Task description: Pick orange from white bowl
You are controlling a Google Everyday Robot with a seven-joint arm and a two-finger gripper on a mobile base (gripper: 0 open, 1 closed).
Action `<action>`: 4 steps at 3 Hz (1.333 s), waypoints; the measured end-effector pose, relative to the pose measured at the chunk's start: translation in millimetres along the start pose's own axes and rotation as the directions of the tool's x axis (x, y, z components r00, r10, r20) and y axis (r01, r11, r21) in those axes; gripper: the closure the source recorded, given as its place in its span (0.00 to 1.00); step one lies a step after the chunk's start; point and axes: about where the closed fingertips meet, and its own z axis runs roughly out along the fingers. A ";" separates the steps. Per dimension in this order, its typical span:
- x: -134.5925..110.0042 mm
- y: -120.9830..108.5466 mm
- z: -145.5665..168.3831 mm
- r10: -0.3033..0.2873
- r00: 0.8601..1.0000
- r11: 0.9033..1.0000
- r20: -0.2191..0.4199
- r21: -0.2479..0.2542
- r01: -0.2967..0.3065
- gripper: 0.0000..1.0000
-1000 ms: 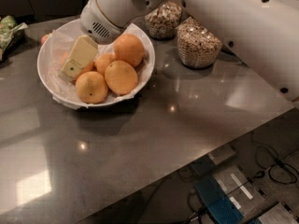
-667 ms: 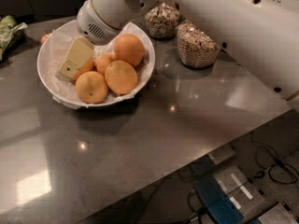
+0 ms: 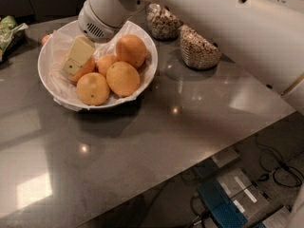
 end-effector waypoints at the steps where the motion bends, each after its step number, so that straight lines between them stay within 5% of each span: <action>1: 6.7 -7.2 9.0 0.038 0.999 0.999 -0.032 0.019 -0.038 0.00; 3: 16.9 -15.9 26.9 0.063 0.997 0.998 -0.033 0.025 -0.063 0.00; 4: 16.8 -15.9 27.0 0.063 0.997 0.998 -0.033 0.025 -0.062 0.19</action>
Offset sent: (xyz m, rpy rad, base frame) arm 0.0262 -0.0024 -0.0236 -0.0335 0.0358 -0.1053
